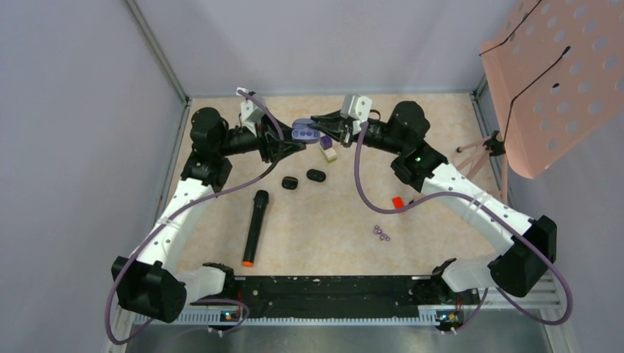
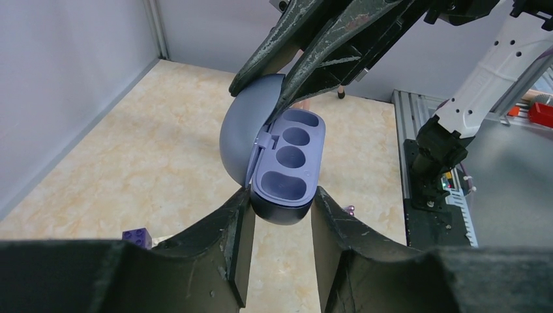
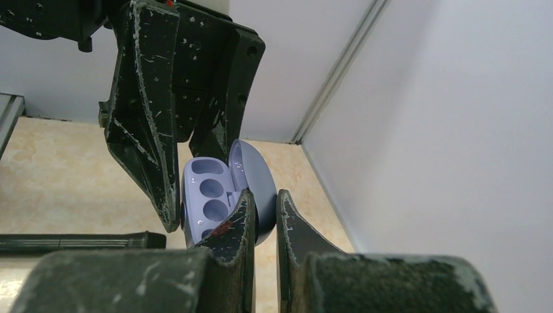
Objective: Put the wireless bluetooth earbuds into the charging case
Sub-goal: Adjust the charging case at the center of the board.
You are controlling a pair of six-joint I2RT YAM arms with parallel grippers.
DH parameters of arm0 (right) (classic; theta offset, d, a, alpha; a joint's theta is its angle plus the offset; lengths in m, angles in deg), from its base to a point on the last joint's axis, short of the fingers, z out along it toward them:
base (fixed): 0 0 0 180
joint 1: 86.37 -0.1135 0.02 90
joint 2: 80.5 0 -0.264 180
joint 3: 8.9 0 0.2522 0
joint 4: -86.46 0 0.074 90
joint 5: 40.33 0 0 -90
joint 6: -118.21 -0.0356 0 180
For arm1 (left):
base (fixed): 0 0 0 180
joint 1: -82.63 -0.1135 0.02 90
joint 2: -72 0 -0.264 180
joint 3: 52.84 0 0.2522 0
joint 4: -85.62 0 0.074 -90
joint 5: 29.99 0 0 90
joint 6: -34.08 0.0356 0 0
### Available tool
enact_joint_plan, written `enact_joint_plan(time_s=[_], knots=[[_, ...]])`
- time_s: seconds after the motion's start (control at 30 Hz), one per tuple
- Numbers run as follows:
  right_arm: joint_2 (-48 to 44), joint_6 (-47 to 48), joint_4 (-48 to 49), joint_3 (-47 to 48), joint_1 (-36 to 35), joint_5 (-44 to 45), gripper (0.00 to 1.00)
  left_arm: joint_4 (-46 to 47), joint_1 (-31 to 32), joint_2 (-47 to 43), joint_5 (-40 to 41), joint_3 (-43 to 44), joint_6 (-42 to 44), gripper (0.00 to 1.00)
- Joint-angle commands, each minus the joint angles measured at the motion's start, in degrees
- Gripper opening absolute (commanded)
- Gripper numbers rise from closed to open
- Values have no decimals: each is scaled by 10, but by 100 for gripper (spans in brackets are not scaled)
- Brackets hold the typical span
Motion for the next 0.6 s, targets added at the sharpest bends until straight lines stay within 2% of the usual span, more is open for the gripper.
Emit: enact_joint_plan(time_s=[0.0, 0.23, 0.37, 0.4, 0.53, 0.57], knots=[[2, 13, 18, -1, -10, 6, 0, 41, 6, 1, 0, 24, -16, 39], [0, 19, -7, -1, -11, 10, 0, 52, 6, 7, -3, 22, -31, 9], [-1, 8, -32, 9, -11, 22, 0, 66, 6, 8, -6, 12, -42, 4], [-2, 7, -35, 11, -11, 24, 2, 69, 6, 7, -6, 10, -42, 3], [-6, -15, -55, 25, -12, 39, 23, 70, 6, 8, -5, 4, -39, 1], [-6, -21, -65, 35, -12, 43, 24, 71, 6, 7, -4, 2, -37, 0]])
